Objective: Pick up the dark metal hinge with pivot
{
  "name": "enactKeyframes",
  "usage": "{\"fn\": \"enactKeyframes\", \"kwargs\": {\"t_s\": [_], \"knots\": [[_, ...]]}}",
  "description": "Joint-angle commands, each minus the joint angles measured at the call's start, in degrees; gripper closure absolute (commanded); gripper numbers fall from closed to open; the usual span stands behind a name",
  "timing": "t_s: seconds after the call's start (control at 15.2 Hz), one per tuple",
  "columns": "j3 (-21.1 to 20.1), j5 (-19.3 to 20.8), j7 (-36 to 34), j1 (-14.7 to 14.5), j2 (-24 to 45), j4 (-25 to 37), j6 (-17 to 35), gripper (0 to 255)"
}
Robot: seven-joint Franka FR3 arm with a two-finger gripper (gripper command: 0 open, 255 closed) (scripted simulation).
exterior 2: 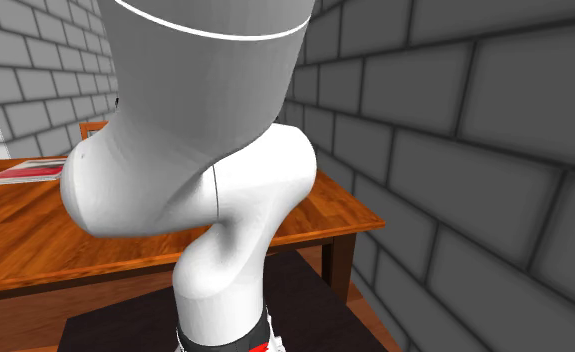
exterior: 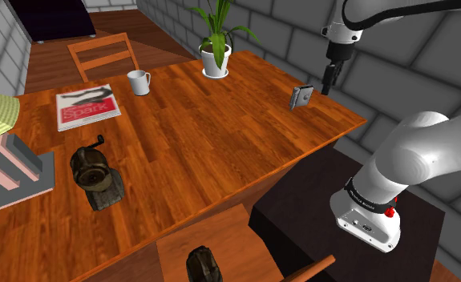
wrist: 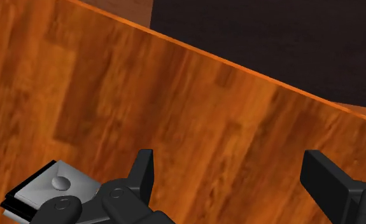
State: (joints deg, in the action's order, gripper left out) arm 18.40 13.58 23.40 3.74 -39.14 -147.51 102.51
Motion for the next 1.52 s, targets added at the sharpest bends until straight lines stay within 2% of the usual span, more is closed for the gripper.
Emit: {"fn": "enactKeyframes", "kwargs": {"t_s": [0.0, 0.33, 0.59, 0.86, 1.06, 1.19, 1.45], "knots": [[3.06, 1.56, 4.60, -0.13, 3.08, 0.85, 3.34, 0], [10.60, 3.00, 15.82, -1.54, 12.07, 4.29, 11.41, 0], [16.49, 0.88, 25.83, -3.76, 20.85, 8.61, 17.51, 0], [21.80, -5.34, 37.66, -6.32, 31.12, 14.21, 22.64, 0], [24.21, -12.97, 47.92, -7.06, 39.86, 19.34, 25.19, 0], [24.24, -18.70, 54.83, -6.08, 45.83, 23.26, 25.99, 0], [23.32, -21.33, 57.17, -4.99, 48.64, 23.25, 28.11, 0]]}}
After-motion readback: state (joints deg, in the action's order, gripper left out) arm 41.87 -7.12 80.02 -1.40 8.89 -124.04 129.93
